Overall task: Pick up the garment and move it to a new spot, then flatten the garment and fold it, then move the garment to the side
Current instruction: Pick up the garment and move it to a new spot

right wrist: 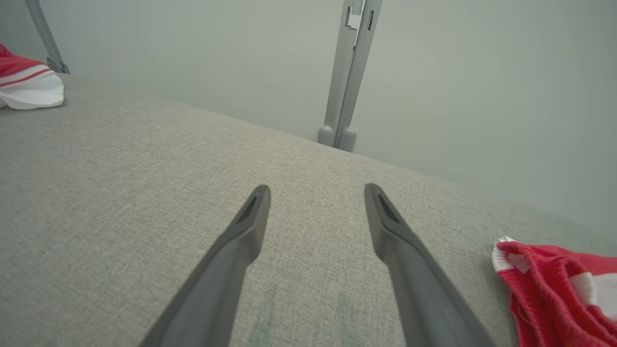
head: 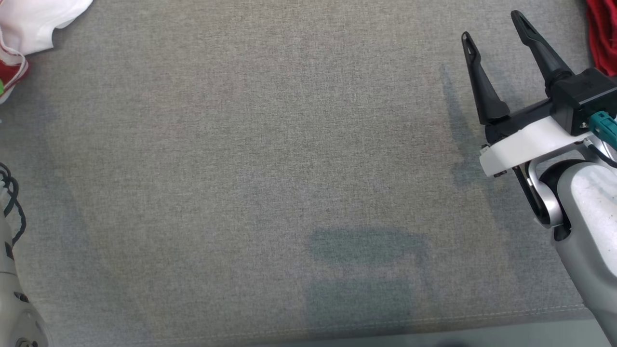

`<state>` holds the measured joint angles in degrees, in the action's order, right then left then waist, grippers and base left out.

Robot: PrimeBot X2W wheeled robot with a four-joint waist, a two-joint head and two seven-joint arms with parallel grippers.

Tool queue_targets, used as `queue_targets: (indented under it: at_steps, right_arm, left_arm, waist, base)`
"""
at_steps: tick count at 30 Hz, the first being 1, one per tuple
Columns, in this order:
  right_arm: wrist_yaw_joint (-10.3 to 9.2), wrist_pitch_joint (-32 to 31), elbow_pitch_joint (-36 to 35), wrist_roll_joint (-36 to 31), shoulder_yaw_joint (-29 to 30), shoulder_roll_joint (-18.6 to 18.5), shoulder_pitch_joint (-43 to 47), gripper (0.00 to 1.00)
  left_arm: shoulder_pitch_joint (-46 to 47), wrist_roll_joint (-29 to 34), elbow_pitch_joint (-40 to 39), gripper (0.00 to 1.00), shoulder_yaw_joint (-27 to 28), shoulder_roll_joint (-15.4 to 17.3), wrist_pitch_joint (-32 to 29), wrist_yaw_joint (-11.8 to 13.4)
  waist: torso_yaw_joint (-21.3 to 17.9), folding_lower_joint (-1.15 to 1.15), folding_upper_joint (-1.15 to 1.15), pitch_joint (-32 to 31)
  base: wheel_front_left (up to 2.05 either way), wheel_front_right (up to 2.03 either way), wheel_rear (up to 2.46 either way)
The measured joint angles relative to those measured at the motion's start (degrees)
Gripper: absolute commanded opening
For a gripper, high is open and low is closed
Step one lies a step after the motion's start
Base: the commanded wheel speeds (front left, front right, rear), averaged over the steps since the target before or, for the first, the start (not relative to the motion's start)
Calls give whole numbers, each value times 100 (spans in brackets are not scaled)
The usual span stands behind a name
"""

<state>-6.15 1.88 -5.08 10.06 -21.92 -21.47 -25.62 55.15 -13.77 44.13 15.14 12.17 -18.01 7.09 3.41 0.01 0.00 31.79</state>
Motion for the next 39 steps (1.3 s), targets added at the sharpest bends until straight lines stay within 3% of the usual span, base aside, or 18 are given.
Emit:
queue_targets:
  at_steps: [3,4,5,14,25,39]
  right_arm:
    - [-1,-1,-24,-5,56,-21,-1,100]
    - [-2,-1,-24,-7,71,-30,-1,100]
    - [-2,-1,-24,-8,82,-36,-1,100]
    - [-9,30,9,-14,187,-26,0,100]
    - [-10,304,314,0,178,148,10,100]
    - [-9,716,857,129,-2,544,146,100]
  left_arm:
    - [8,14,53,100,15,10,126,0]
    - [9,42,80,46,9,8,181,0]
    - [9,67,100,0,-7,7,240,0]
    - [159,79,190,0,-108,-153,745,-76]
    - [276,43,185,0,-412,-214,1327,-594]
    - [575,280,67,0,-1084,-355,1835,-1232]
  waist:
    - [-33,0,0,54]
    - [-39,0,0,69]
    - [-42,0,0,80]
    - [39,0,0,56]
    - [156,-1,0,-324]
    - [160,-1,0,-1289]
  base:
    - [0,0,0]
    - [0,0,0]
    - [0,0,0]
    - [0,0,0]
    - [0,0,0]
    - [0,0,0]
